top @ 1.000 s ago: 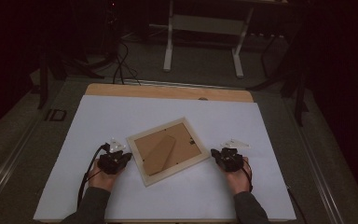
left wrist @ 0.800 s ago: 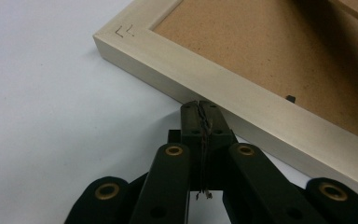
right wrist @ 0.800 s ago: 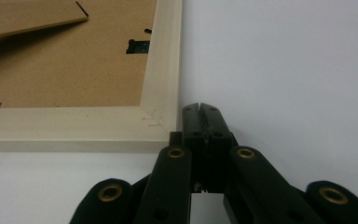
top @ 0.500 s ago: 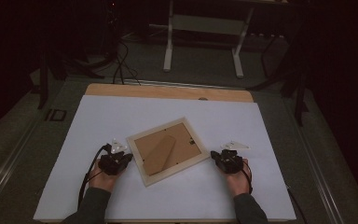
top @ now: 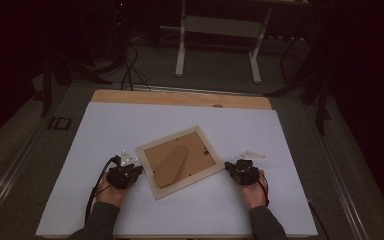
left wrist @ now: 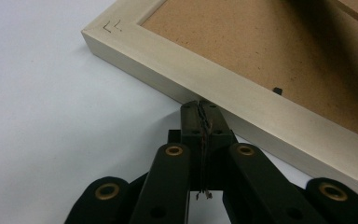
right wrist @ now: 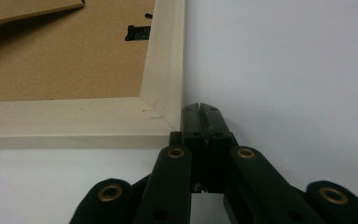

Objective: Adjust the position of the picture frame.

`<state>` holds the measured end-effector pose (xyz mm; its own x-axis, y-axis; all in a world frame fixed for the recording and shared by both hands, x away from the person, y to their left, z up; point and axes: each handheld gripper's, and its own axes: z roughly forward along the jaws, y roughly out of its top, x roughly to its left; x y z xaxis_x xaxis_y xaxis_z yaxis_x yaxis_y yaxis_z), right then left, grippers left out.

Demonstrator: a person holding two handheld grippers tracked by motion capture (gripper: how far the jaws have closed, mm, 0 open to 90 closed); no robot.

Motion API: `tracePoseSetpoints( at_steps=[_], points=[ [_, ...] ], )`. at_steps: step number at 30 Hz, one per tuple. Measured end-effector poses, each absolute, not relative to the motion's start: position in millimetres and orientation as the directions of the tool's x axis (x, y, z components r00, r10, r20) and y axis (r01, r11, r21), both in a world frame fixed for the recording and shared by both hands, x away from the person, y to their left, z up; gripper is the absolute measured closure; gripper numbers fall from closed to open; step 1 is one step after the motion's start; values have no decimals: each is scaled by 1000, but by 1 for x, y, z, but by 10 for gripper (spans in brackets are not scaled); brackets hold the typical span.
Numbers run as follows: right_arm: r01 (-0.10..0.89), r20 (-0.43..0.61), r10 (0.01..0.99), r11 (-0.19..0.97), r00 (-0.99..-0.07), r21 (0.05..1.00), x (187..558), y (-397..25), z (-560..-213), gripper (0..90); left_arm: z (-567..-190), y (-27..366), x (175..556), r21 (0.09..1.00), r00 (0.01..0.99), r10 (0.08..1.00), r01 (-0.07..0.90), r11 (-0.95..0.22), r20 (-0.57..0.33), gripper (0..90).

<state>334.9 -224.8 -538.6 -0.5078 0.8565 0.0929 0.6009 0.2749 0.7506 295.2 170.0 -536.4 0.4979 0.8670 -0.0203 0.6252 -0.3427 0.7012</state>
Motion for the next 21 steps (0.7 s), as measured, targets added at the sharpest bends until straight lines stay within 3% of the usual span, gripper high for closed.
tracePoseSetpoints(
  at_steps=[21],
  points=[
    [611, 147, 852, 229, -502, 757, 343, -226, -541, 899, -534, 163, 287, 684, 531, 847, 617, -389, 3, 900]
  ],
)
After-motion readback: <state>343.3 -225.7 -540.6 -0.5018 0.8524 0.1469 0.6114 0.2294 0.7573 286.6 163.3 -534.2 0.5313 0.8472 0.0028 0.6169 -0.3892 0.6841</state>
